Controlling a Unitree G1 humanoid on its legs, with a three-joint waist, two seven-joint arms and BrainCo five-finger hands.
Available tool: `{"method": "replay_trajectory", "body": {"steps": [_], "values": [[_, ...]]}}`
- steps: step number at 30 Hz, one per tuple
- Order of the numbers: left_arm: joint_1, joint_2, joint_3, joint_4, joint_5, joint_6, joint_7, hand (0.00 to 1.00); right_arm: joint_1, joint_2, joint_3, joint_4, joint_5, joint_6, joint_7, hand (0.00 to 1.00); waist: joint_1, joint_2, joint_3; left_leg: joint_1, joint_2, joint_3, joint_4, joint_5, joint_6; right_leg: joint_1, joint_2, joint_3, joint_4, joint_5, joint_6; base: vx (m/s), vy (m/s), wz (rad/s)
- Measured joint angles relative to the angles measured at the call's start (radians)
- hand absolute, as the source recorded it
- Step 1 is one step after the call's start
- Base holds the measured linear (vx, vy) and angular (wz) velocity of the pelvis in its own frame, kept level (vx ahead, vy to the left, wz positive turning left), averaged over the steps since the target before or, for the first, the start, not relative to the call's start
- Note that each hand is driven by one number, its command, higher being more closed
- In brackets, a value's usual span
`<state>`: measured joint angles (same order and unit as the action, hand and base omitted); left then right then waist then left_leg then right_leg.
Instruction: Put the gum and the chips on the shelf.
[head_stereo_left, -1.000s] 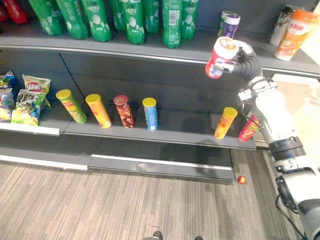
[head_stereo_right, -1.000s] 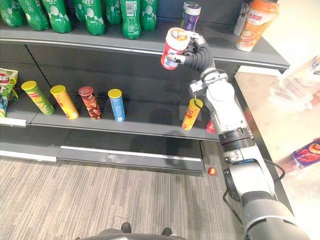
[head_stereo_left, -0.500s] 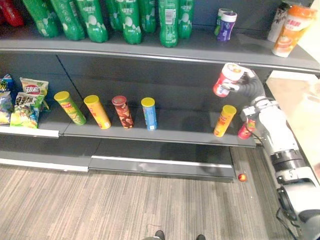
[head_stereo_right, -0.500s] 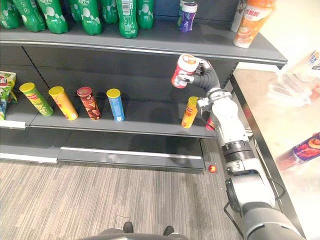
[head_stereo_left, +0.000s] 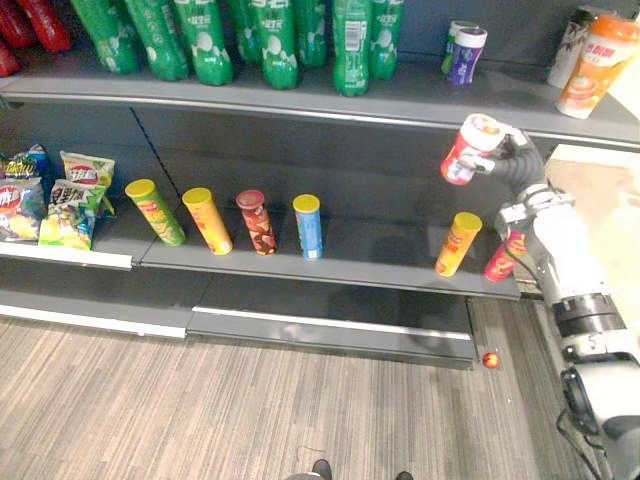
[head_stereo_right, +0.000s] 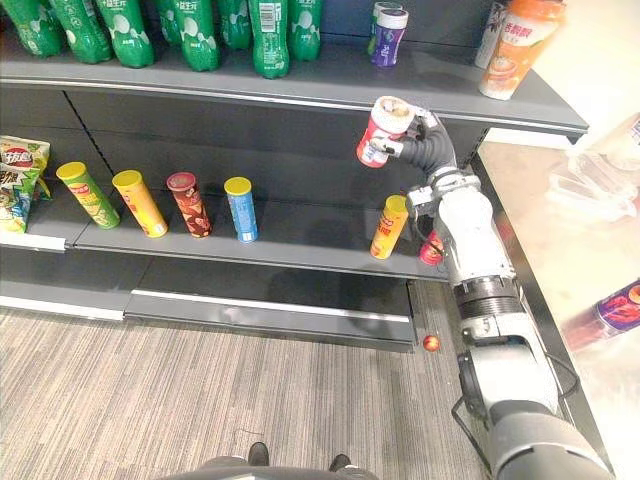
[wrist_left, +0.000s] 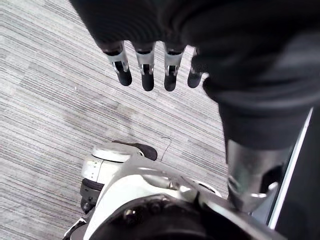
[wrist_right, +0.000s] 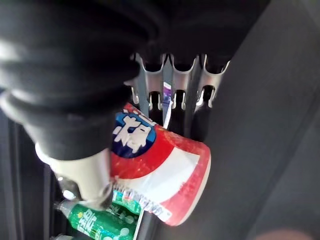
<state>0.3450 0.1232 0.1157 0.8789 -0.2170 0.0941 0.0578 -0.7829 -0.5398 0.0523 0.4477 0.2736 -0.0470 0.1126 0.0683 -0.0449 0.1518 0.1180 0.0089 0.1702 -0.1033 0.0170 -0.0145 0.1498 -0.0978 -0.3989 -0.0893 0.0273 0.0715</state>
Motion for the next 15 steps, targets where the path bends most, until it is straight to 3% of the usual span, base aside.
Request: {"method": "replay_trajectory", "body": {"steps": [7,15], "values": [[-0.005,0.003,0.000,0.000,0.002,0.004,-0.008,0.00,-0.084,-0.073,0.026,0.000,0.002,0.023,0.001,1.00,0.017,-0.002,0.000,-0.011,0.003,-0.013,0.000,0.004,0.004,-0.005,0.005,-0.012,-0.002,0.001,-0.001,0.00,0.005,0.05],[-0.007,0.006,-0.002,0.001,0.002,0.007,-0.012,0.00,-0.174,-0.075,0.056,0.040,0.003,0.058,-0.002,1.00,0.022,-0.004,-0.001,-0.010,0.005,-0.014,0.000,0.007,0.004,-0.003,0.007,-0.011,0.000,0.001,-0.001,0.00,0.000,0.00]]}}
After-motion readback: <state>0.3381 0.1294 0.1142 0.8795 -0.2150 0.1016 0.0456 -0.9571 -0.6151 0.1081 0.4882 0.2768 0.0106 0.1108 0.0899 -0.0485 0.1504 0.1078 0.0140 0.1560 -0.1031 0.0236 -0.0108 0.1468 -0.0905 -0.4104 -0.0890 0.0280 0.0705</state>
